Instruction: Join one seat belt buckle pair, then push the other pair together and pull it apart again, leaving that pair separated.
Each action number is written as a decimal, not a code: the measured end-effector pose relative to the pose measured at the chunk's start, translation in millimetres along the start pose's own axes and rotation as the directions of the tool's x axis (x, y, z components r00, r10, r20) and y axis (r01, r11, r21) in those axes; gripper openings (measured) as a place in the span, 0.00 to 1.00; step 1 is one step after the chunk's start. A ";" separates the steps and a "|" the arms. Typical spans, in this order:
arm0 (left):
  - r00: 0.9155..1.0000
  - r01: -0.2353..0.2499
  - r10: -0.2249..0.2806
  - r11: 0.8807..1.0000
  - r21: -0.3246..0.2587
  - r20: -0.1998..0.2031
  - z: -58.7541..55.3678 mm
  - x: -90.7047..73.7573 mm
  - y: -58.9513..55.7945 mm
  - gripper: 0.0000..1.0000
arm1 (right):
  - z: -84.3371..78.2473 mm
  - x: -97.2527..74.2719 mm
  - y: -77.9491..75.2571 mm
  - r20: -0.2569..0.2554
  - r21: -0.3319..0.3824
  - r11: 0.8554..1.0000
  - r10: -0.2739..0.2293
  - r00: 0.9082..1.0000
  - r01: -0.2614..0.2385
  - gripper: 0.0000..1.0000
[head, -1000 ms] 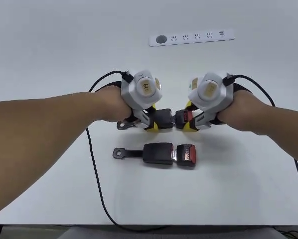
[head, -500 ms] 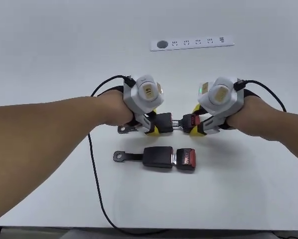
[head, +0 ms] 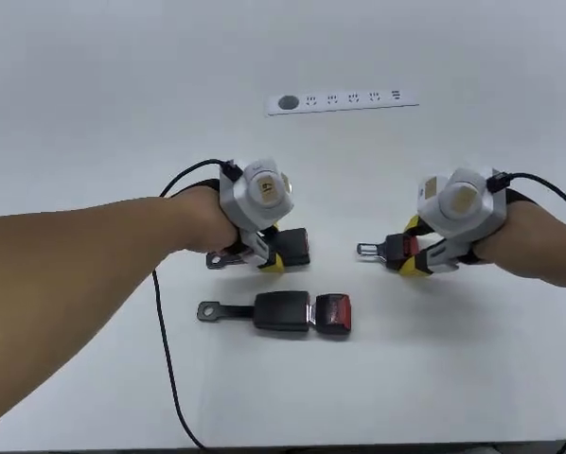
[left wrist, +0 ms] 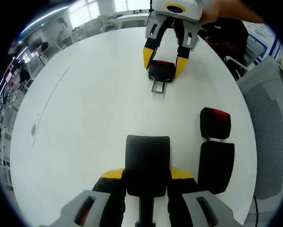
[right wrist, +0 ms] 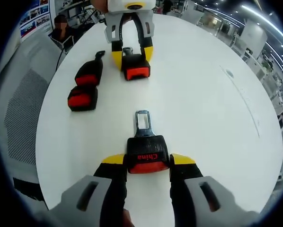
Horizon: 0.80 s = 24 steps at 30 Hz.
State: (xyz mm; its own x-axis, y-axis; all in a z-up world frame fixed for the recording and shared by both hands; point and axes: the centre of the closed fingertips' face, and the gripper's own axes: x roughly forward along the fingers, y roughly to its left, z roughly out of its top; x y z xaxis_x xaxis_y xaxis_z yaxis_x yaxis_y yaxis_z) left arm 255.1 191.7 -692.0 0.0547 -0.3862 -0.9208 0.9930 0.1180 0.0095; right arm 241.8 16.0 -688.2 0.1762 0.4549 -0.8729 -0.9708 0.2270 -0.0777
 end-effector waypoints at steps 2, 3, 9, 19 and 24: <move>1.000 0.001 -0.001 1.000 -0.003 -0.004 -1.3 -0.1 -0.4 0.34 | -9.2 -4.4 -3.5 -0.026 0.006 1.000 -0.018 1.000 0.018 0.35; 1.000 0.001 -0.001 1.000 -0.001 -0.005 -1.4 -0.1 -0.5 0.34 | -10.4 -5.2 -4.3 -0.031 0.007 1.000 -0.027 0.999 0.027 0.37; 1.000 -0.012 0.012 1.000 0.011 -0.014 -0.7 -0.7 0.0 0.34 | -18.7 -8.7 -6.2 -0.067 0.004 0.999 -0.041 0.997 0.042 0.38; 0.992 -0.107 0.112 0.990 -0.095 0.053 -0.7 -22.9 3.7 0.45 | -3.2 -25.7 2.5 -0.026 0.062 0.993 -0.097 0.995 0.098 0.44; 0.979 -0.147 0.163 0.980 -0.130 0.119 -5.1 -47.3 -13.1 0.47 | 9.5 -36.4 17.2 0.042 0.100 0.988 -0.122 0.992 0.117 0.49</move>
State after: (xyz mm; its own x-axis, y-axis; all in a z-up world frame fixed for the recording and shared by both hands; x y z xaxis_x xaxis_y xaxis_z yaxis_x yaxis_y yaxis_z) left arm 239.0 213.1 -650.5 0.2279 -0.4676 -0.8540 0.9518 0.2918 0.0942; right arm 220.3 11.5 -653.3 0.2996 0.4599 -0.8359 -0.9224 0.3636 -0.1305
